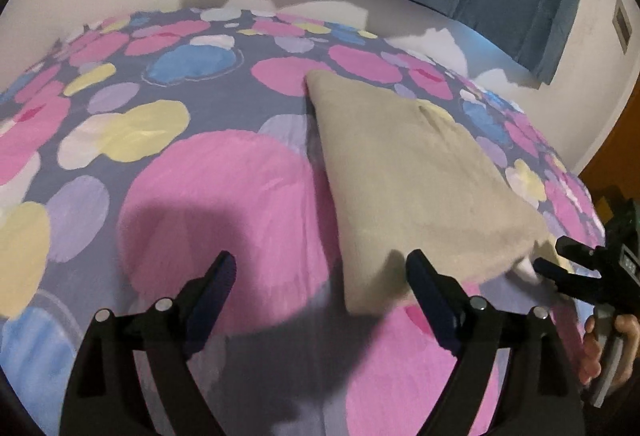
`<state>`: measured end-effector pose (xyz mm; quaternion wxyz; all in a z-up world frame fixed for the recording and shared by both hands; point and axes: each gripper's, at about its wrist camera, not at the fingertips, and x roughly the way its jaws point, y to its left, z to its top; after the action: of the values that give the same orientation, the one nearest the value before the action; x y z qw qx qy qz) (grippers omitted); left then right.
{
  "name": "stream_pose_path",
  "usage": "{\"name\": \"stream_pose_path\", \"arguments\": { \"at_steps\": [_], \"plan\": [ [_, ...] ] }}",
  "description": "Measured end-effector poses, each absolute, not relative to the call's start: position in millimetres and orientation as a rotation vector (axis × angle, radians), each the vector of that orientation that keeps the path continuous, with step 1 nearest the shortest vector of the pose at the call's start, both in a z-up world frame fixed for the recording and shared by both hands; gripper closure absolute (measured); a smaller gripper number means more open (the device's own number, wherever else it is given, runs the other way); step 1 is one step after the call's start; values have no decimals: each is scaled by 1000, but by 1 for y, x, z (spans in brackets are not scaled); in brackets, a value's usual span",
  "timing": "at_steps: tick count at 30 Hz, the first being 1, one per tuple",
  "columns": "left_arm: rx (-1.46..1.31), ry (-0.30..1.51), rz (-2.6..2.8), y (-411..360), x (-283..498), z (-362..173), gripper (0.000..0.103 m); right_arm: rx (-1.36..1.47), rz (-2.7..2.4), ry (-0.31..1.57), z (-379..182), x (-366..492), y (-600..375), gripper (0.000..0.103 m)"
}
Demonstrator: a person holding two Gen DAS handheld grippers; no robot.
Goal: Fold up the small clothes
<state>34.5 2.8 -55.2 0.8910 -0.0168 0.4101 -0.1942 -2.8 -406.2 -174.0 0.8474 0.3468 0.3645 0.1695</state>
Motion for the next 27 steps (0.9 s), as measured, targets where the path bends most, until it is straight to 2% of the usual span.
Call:
{"name": "stream_pose_path", "arguments": {
  "at_steps": [7,16,27],
  "plan": [
    [35,803,-372,-4,3,-49,17,647,292,767,-173,-37,-394,20],
    [5,813,-356,-4,-15,-47,17,356,139,752,-157,-55,-359,18],
    [12,768,-324,0,-29,-37,17,221,113,703,-146,-66,-333,12]
  ]
}}
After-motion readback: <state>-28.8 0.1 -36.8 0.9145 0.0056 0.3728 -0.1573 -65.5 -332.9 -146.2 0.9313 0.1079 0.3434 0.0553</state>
